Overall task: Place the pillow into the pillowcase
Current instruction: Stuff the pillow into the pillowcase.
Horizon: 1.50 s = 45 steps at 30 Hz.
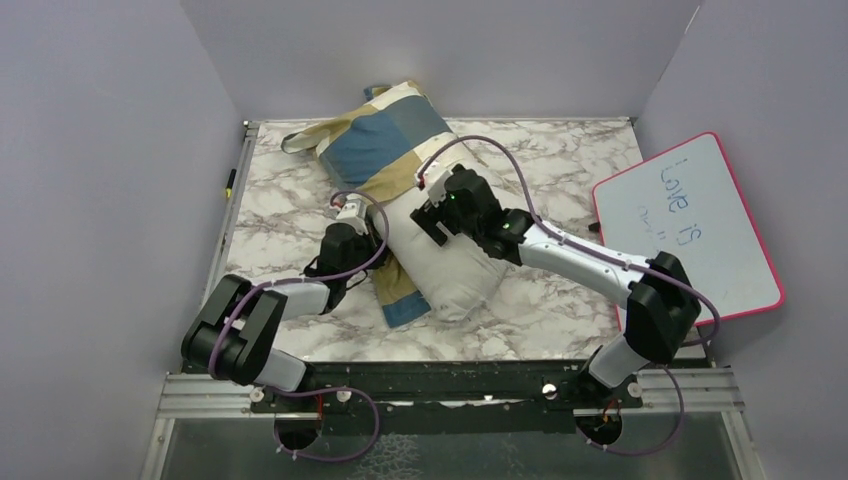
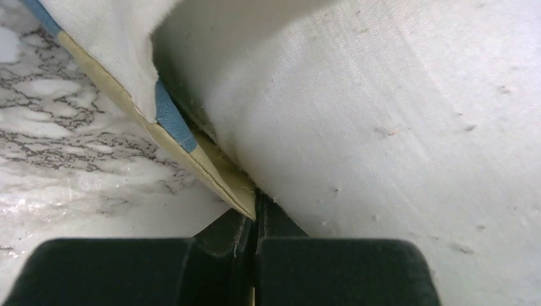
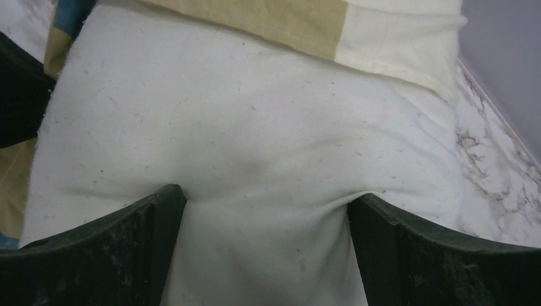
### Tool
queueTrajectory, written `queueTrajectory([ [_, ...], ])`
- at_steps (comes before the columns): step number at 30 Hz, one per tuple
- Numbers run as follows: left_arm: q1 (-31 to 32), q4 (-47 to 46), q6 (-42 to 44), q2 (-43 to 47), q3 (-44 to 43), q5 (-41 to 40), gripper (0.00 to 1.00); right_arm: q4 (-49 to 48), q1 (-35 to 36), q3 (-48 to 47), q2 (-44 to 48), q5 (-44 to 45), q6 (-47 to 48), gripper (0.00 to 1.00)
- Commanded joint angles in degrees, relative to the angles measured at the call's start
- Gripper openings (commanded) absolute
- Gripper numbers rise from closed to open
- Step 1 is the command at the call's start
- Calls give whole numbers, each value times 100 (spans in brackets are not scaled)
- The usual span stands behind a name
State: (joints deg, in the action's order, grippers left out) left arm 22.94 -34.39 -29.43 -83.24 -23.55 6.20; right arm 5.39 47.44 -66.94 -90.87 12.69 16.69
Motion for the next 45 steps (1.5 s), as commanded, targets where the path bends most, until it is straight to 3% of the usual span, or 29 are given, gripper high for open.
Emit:
queueTrajectory([
  [1,0,-403,27,350,47,39,0,1199,65,-1107,135,894,-595,100],
  [4,0,-403,-17,416,74,-27,0,2150,66,-1806,333,973,-1028,100],
  [8,0,-410,-80,481,92,-79,0,2510,66,-1875,561,740,-1206,98],
  [12,0,-415,-202,493,57,-98,0,2256,142,-1610,241,561,-1030,95],
  [16,0,-428,-265,497,18,14,0,1278,300,-1217,-109,401,-677,96],
  [23,0,-616,-401,688,86,99,0,489,347,-1423,-1455,384,-501,96],
  [24,0,-665,-413,732,107,113,0,436,333,-1538,-1628,225,-517,93],
  [25,0,-699,-403,784,106,141,0,433,269,-1807,-1851,13,-650,74],
  [27,0,-735,-338,838,55,205,0,435,-52,-2311,-2225,-408,-1342,23],
  [28,0,-736,-309,850,-4,228,0,398,-234,-2495,-2332,-718,-1719,4],
  [31,4,-728,-175,903,-148,382,0,-86,-600,-2643,-2219,-1430,-2760,1],
  [35,210,-731,91,956,-223,453,0,-1447,-817,-2222,-1838,-1495,-4181,1],
  [40,929,-722,370,892,46,-151,0,-2928,-839,-1306,-1623,-951,-5639,1],
  [45,1050,-697,64,954,481,-545,0,-3702,-868,-820,-1430,-645,-6461,1],
])
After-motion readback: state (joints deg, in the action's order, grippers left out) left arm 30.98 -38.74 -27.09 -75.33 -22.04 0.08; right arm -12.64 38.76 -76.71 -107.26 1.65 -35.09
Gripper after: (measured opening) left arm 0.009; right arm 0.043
